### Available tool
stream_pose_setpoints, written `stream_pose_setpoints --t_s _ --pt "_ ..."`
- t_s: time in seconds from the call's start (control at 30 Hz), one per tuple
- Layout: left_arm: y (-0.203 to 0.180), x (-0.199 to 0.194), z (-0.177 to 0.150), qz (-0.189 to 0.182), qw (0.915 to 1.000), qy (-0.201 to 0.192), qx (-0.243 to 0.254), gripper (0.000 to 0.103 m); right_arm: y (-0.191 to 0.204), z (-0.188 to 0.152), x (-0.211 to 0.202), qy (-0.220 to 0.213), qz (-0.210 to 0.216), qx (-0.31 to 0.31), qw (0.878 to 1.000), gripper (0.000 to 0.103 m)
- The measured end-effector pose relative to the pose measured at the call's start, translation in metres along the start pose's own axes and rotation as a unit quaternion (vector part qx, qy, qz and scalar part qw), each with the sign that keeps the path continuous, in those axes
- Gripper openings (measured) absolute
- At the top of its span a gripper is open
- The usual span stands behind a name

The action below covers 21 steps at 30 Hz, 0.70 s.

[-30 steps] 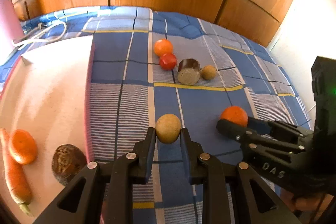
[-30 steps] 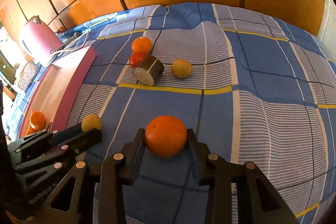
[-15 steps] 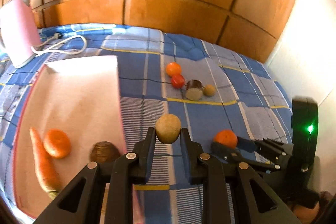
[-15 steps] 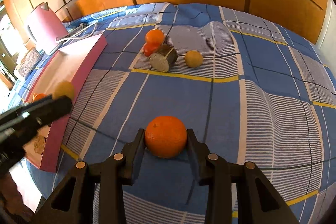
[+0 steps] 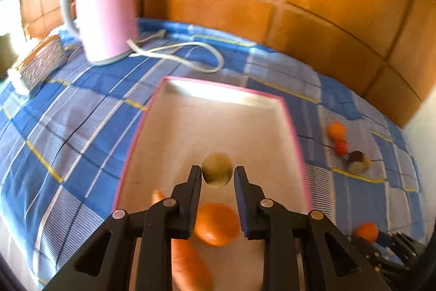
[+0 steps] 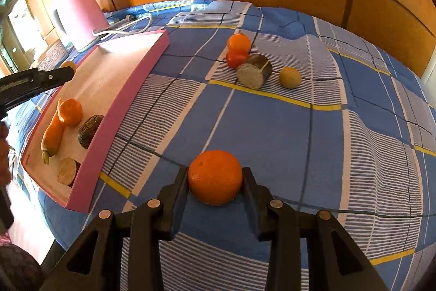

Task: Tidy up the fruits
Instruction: 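Place the yellow fruit in the tray with the left tool while the right tool holds the orange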

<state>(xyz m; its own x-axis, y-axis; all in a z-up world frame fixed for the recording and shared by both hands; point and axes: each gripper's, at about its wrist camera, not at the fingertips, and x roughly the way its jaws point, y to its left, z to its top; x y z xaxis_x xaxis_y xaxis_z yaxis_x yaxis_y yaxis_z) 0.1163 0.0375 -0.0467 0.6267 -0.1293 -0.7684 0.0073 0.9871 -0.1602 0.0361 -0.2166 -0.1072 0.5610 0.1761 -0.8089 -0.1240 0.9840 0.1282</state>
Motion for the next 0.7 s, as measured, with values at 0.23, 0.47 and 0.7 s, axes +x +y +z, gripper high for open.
stream_pose_setpoints --t_s 0.23,0.47,0.7 --pt "0.01 -0.011 -0.012 -0.004 0.9999 -0.004 -0.015 0.035 0.004 0.002 0.001 0.001 -0.003 -0.006 1.0 0.038" --pt "0.004 -0.032 -0.028 -0.005 0.9999 -0.009 -0.005 0.039 0.015 0.011 -0.004 -0.008 0.015 -0.017 1.0 0.038" --pt "0.003 -0.053 -0.037 -0.012 0.9997 -0.022 -0.003 0.039 0.042 0.027 -0.012 -0.02 0.059 -0.04 0.997 0.038"
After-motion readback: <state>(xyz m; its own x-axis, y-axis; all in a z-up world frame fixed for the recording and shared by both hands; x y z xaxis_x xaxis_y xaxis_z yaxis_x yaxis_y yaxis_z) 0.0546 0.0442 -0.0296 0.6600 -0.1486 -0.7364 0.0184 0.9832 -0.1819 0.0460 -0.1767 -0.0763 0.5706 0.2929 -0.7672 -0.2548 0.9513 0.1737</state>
